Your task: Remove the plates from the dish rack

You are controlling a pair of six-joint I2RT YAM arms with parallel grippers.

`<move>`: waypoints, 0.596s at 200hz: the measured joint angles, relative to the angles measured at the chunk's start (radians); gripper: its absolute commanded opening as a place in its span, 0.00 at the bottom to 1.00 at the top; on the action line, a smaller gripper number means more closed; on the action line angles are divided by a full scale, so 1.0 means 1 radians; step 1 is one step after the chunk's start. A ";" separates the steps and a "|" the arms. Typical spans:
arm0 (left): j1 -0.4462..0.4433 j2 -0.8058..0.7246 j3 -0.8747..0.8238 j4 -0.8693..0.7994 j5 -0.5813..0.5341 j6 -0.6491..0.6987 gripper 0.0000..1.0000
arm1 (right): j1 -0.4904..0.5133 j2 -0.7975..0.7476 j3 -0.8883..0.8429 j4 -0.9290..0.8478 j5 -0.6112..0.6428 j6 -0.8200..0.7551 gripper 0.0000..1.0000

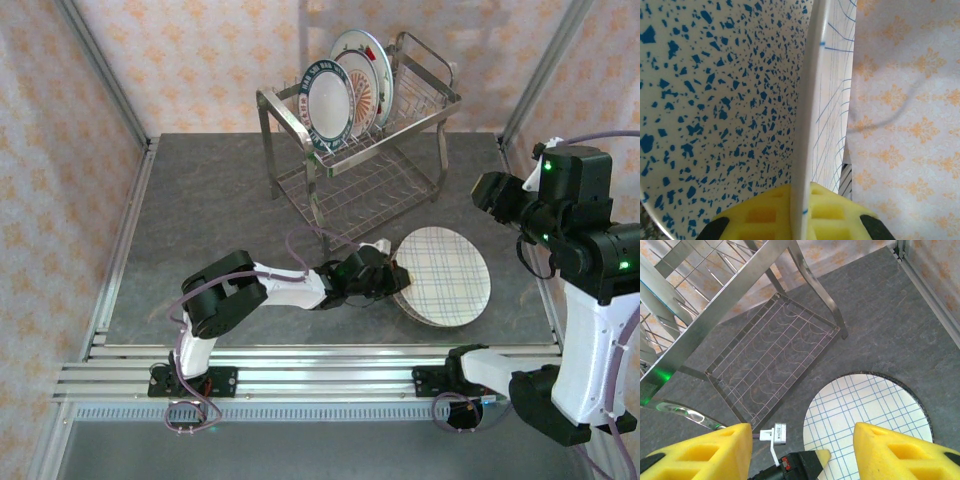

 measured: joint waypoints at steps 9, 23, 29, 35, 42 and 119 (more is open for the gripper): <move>0.001 0.002 -0.001 0.002 0.000 -0.003 0.00 | 0.000 0.000 0.000 0.000 0.000 0.000 0.55; 0.004 0.005 -0.001 0.006 0.000 -0.005 0.00 | 0.000 0.000 -0.003 0.001 -0.001 0.000 0.55; 0.006 0.005 -0.002 0.006 0.000 -0.006 0.00 | 0.000 0.000 -0.004 0.002 -0.003 0.000 0.55; 0.008 0.005 -0.002 0.006 0.000 -0.006 0.00 | 0.000 0.000 -0.006 0.003 -0.005 0.000 0.55; 0.009 0.005 -0.002 0.006 0.000 -0.007 0.00 | 0.000 0.000 -0.009 0.005 -0.008 0.000 0.55; 0.020 0.022 -0.004 0.011 0.003 -0.007 0.00 | 0.000 0.000 -0.031 0.013 -0.026 0.000 0.55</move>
